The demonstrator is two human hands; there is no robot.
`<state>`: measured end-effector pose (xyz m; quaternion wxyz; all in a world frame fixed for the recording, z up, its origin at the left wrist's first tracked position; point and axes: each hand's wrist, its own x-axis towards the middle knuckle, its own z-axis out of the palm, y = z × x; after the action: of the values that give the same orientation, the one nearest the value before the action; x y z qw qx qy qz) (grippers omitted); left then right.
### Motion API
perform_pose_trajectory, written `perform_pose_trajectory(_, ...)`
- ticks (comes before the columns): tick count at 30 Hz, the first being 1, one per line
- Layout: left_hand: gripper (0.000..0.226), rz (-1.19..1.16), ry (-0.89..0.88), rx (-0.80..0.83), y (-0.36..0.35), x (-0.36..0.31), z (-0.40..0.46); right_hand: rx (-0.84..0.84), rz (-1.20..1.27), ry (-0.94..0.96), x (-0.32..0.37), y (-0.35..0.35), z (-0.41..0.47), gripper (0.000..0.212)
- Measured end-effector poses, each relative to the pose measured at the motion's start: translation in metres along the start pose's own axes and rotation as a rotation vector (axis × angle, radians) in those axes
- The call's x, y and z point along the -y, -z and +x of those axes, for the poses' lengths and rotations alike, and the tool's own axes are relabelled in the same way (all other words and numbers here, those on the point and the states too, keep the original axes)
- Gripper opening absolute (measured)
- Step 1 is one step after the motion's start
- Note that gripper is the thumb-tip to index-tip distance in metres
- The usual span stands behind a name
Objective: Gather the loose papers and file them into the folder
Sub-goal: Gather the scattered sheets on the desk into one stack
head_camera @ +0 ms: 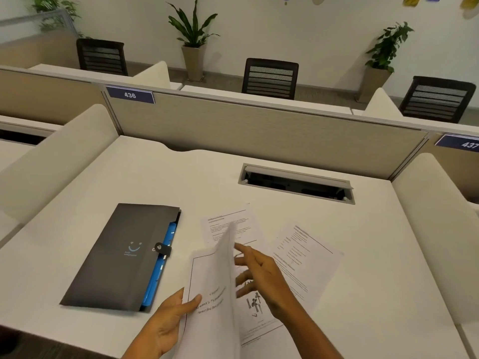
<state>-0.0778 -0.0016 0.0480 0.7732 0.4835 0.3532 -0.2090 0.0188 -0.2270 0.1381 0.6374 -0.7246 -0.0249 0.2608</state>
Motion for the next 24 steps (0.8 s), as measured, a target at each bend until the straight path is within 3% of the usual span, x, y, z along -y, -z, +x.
perform_pose_trajectory(3, 0.038, 0.001, -0.037, -0.059, 0.002, 0.003, 0.0, -0.071, -0.118, -0.031, -0.017, 0.01, 0.013, 0.057)
perform_pose_trajectory(5, 0.028, -0.024, -0.053, -0.089, 0.007, 0.005, 0.002, -0.236, -0.474, -0.062, -0.038, 0.021, 0.023, 0.068)
perform_pose_trajectory(8, 0.027, -0.096, -0.058, -0.137, 0.014, 0.005, 0.005, -0.296, -0.931, -0.237, -0.075, 0.033, 0.033, 0.114)
perform_pose_trajectory(11, 0.03, -0.165, -0.081, -0.156, 0.022, 0.007, 0.006, -0.301, -1.028, -0.329, -0.101, 0.034, 0.038, 0.139)
perform_pose_trajectory(17, 0.035, -0.245, -0.129, -0.177, 0.028, 0.006, 0.005, -0.377, -1.057, -0.368, -0.109, 0.03, 0.046, 0.145)
perform_pose_trajectory(24, 0.042, -0.233, -0.165, -0.151, 0.023, 0.001, 0.0, -0.359, -1.064, -0.436, -0.1, 0.04, 0.05, 0.121)
